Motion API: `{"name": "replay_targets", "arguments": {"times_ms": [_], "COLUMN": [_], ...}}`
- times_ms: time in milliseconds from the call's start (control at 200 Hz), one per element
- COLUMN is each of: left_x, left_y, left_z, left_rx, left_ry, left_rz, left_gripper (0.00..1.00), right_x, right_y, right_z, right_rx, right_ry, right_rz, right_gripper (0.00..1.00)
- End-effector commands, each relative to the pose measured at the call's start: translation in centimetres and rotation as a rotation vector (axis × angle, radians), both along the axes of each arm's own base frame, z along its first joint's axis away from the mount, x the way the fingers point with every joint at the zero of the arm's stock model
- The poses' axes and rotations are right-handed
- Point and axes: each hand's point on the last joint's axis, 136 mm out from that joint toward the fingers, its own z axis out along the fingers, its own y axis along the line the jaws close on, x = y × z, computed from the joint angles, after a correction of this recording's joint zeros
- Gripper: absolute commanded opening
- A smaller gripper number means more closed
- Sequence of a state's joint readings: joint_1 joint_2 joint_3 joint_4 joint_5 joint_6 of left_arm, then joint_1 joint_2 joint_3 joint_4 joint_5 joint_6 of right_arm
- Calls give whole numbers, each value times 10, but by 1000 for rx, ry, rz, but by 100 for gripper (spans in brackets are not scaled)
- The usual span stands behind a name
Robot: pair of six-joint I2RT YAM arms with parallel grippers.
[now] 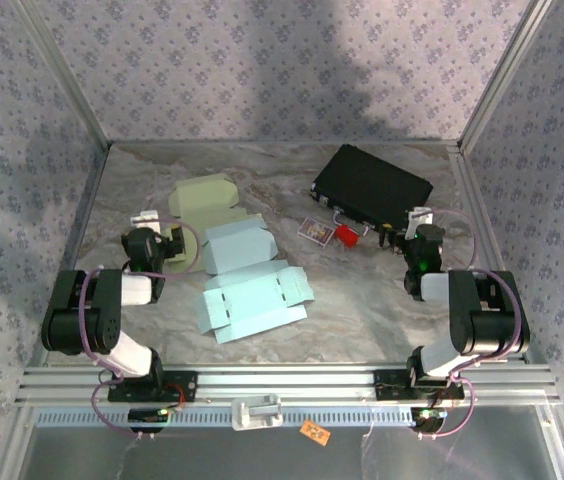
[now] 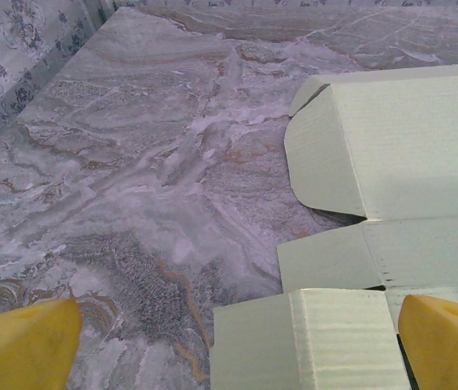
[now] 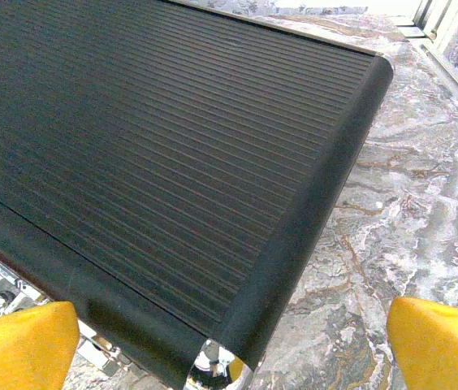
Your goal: Fold the paper box
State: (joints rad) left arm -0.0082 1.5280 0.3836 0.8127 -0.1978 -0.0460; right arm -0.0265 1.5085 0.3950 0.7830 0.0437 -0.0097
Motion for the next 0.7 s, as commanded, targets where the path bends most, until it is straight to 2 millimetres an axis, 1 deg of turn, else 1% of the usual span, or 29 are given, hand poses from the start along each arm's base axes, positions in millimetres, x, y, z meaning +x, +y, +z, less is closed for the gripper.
{"name": "replay_targets", "arguments": {"times_ms": [0, 65, 90, 125, 180, 235, 260, 285, 345, 390, 450, 470, 495, 515, 530, 535, 540, 550, 555, 570, 580, 585, 610, 615, 630, 650, 660, 675, 695], "left_x": [7, 7, 7, 7, 1, -6, -9, -11, -14, -15, -13, -12, -12, -12, -14, -15, -17, -20, -21, -28, -32, -35, -38, -37, -31, -21, -15, -9, -5], "left_y": [1, 1, 1, 2, 3, 1, 0, -3, -9, -17, -27, -29, -30, -28, -26, -25, -24, -23, -21, -17, -15, -14, -10, -11, -18, -29, -37, -43, -54], "left_z": [11, 10, 12, 21, 43, 71, 84, 104, 146, 181, 228, 243, 262, 269, 272, 272, 266, 261, 264, 265, 261, 256, 249, 246, 240, 233, 230, 228, 223], "left_rx": [-11, -11, -7, 5, 67, 107, 97, 83, 89, 95, 72, 51, -4, -54, -135, -148, -179, -232, -261, -335, -378, -393, -493, -515, -585, -682, -729, -790, -853], "left_ry": [-44, -42, -49, -66, -64, -93, -124, -170, -251, -309, -385, -402, -421, -397, -370, -352, -328, -292, -283, -239, -202, -180, -132, -118, -77, -26, -5, 16, 63], "left_rz": [5, 6, 7, 16, 76, 120, 132, 134, 153, 155, 158, 169, 192, 219, 253, 260, 274, 301, 313, 357, 386, 404, 449, 443, 402, 319, 273, 232, 191], "left_gripper": [100, 100, 100, 100, 100, 100, 100, 100, 100, 100, 100, 100, 100, 100, 100, 100, 100, 100, 100, 100, 100, 100, 100, 100, 100, 99, 99, 98, 94], "right_x": [1, 1, 0, -3, -12, -21, -23, -24, -20, -15, -11, -11, -14, -16, -17, -15, -17, -17, -17, -17, -17, -18, -23, -24, -29, -28, -26, -21, -11], "right_y": [-1, -2, -7, -17, -31, -39, -41, -43, -44, -42, -32, -28, -28, -28, -28, -28, -28, -28, -28, -27, -27, -28, -33, -35, -39, -37, -35, -29, -20], "right_z": [-2, 1, 7, 23, 39, 65, 84, 103, 147, 194, 269, 296, 326, 347, 360, 357, 371, 378, 385, 385, 387, 392, 386, 386, 376, 368, 365, 362, 362], "right_rx": [-13, -17, -30, -63, -89, -67, -61, -60, -74, -81, -85, -82, -62, -20, 31, 46, 66, 119, 152, 217, 258, 283, 380, 392, 479, 592, 629, 680, 730], "right_ry": [4, -8, -21, -40, -38, -104, -171, -225, -283, -352, -476, -509, -534, -536, -525, -505, -528, -506, -515, -451, -417, -421, -316, -305, -252, -210, -186, -158, -137], "right_rz": [6, 0, -43, -130, -240, -320, -335, -355, -375, -370, -340, -335, -370, -393, -402, -403, -402, -403, -401, -393, -390, -387, -428, -442, -505, -532, -520, -469, -383], "right_gripper": [99, 99, 99, 99, 99, 99, 99, 99, 99, 99, 99, 99, 99, 99, 99, 99, 99, 99, 99, 99, 99, 99, 99, 99, 99, 99, 99, 99, 99]}}
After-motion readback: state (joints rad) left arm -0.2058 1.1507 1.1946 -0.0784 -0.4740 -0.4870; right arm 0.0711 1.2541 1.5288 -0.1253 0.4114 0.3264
